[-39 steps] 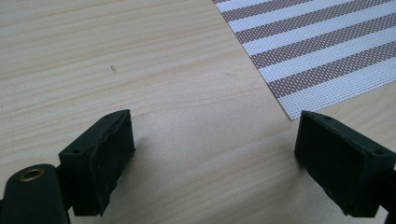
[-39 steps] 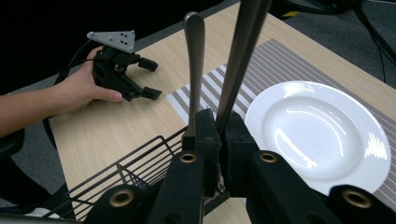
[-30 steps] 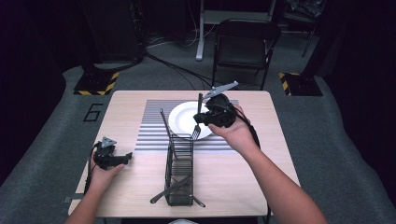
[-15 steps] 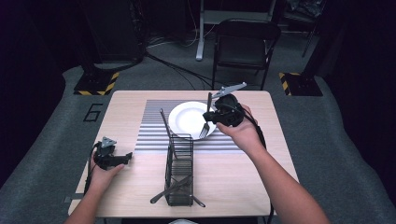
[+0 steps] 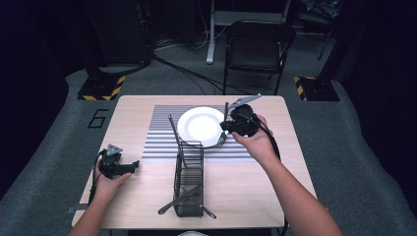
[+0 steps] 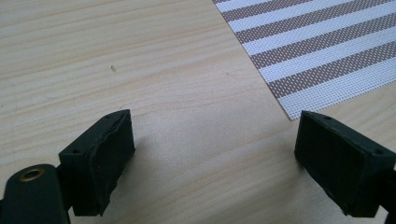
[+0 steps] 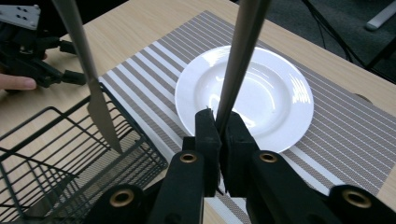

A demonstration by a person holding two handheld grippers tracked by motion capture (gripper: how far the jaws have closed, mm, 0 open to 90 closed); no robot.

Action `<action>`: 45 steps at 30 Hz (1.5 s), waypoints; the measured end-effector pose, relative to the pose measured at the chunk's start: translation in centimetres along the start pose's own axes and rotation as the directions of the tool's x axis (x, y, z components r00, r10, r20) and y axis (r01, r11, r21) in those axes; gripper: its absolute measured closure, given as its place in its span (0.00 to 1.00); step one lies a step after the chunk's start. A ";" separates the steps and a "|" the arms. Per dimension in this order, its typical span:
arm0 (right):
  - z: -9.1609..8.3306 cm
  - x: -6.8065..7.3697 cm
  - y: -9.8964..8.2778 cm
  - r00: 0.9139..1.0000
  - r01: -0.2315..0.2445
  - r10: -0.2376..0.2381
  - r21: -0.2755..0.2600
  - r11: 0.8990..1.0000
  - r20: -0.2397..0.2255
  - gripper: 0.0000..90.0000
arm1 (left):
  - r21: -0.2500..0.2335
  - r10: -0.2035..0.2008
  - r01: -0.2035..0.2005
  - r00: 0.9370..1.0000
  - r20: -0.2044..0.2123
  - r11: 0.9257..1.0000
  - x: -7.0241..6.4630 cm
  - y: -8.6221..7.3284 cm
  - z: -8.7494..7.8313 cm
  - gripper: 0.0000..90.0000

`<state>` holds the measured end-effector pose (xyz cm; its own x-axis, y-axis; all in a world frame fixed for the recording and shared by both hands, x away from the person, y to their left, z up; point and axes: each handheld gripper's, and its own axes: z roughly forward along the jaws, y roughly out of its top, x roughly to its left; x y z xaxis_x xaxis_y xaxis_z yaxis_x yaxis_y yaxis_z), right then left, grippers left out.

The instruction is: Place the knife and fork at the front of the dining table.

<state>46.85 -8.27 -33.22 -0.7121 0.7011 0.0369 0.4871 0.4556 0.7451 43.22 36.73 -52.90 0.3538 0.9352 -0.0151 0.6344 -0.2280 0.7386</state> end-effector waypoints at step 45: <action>5.6 -4.2 -5.9 0.992 -0.093 0.084 0.087 0.992 0.096 0.97 | -0.001 -0.001 0.001 1.000 -0.001 1.000 0.0 0.0 0.0 0.13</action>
<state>49.81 -10.79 -41.49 -0.6165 0.7866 0.0351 0.5930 0.4345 0.6779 43.21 36.72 -52.90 0.3523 0.9358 -0.0157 0.6345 -0.2265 0.7390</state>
